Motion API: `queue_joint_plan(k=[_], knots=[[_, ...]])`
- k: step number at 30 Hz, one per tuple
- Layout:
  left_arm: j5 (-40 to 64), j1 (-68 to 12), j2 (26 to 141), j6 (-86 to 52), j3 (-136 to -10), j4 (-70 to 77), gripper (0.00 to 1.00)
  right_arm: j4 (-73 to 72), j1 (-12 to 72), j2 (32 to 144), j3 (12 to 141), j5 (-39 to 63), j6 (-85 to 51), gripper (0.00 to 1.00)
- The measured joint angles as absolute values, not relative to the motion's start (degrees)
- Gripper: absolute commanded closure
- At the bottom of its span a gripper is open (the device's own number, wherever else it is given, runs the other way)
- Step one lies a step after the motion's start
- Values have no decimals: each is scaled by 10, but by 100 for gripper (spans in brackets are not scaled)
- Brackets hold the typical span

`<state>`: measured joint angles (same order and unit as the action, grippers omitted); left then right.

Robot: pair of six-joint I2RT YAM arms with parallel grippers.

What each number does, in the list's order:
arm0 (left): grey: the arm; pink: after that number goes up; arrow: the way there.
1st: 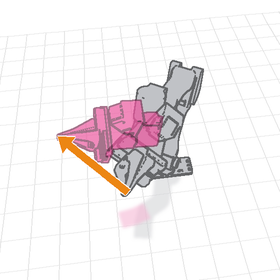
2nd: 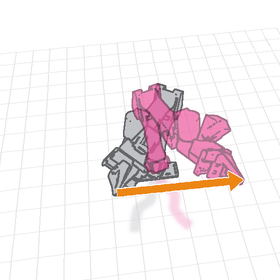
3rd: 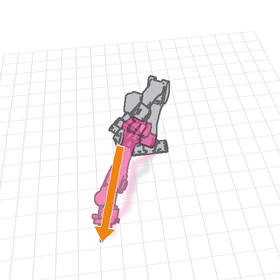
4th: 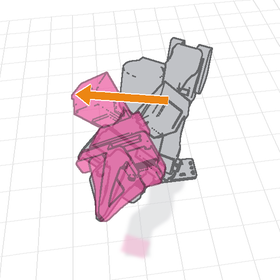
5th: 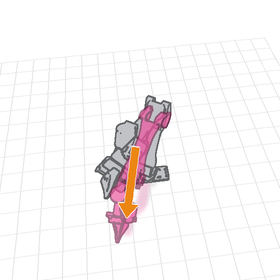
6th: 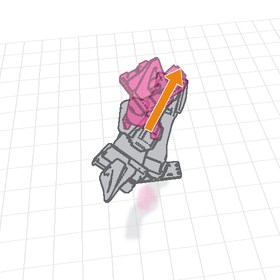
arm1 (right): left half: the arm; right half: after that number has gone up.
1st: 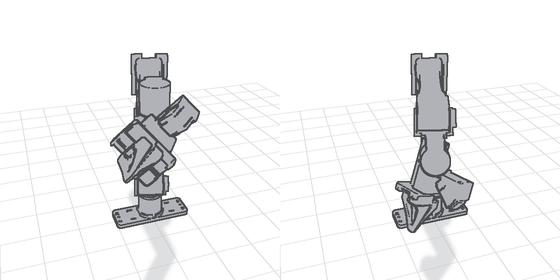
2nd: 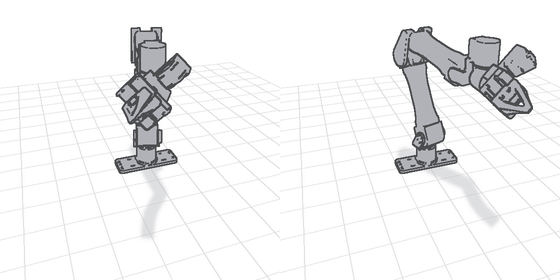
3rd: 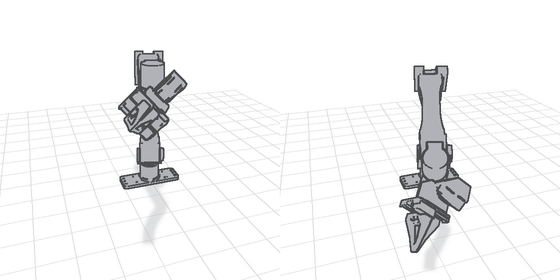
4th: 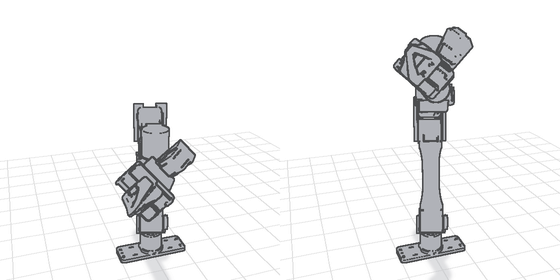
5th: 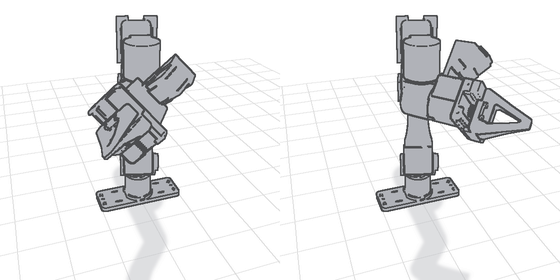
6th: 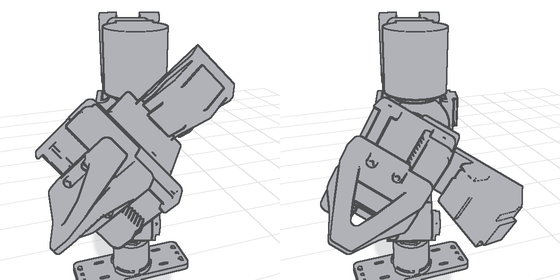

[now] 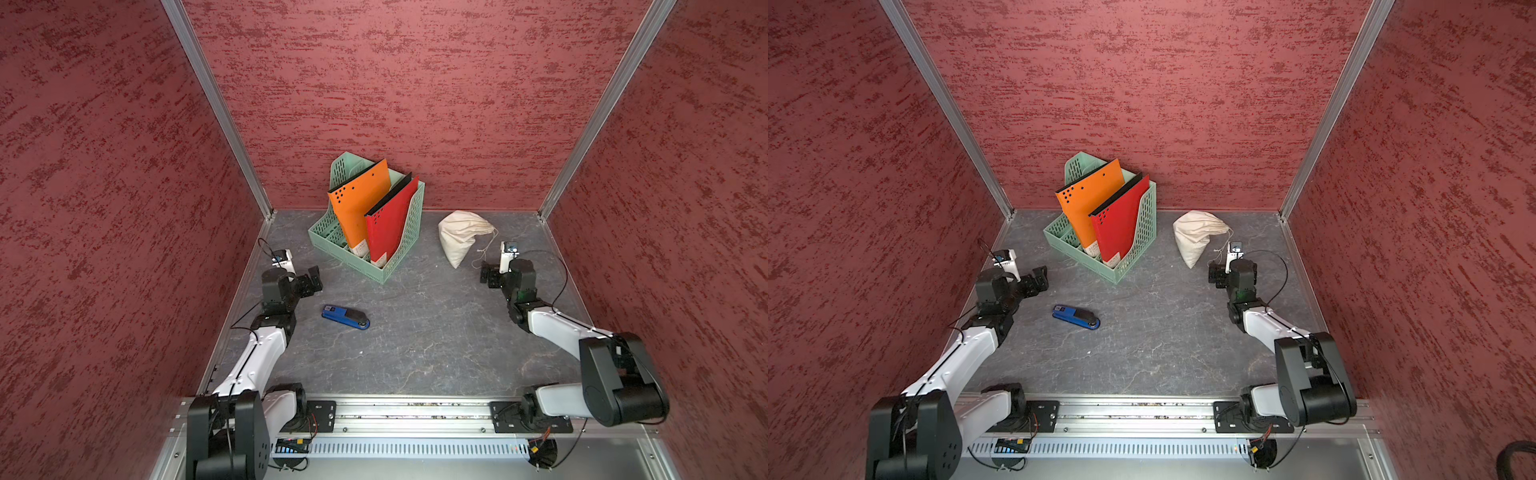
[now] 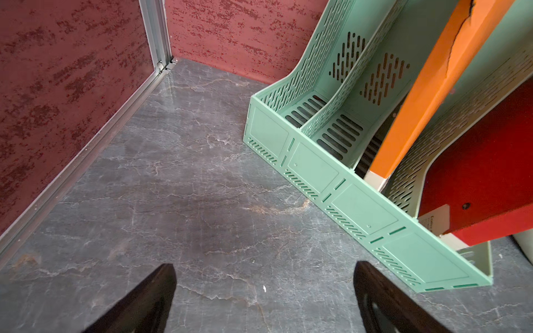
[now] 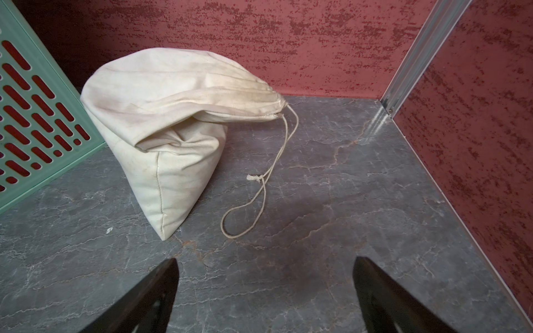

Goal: Close the soil bag
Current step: Reset both arms

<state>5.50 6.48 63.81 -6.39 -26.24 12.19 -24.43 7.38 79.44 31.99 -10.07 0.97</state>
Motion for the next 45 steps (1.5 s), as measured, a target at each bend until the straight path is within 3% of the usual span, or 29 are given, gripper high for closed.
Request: queue_joint_plan(k=[11, 19, 26, 45], knots=[[110, 65, 816, -27, -236, 348, 0, -276, 73, 824, 312, -92, 20, 2], [149, 63, 860, -12, -212, 477, 0, -363, 61, 835, 278, -62, 45, 2], [144, 57, 874, -6, -207, 503, 0, -463, 29, 877, 214, -54, 25, 2], [65, 28, 874, -1, -209, 502, 0, -500, 21, 888, 214, -36, 17, 1]])
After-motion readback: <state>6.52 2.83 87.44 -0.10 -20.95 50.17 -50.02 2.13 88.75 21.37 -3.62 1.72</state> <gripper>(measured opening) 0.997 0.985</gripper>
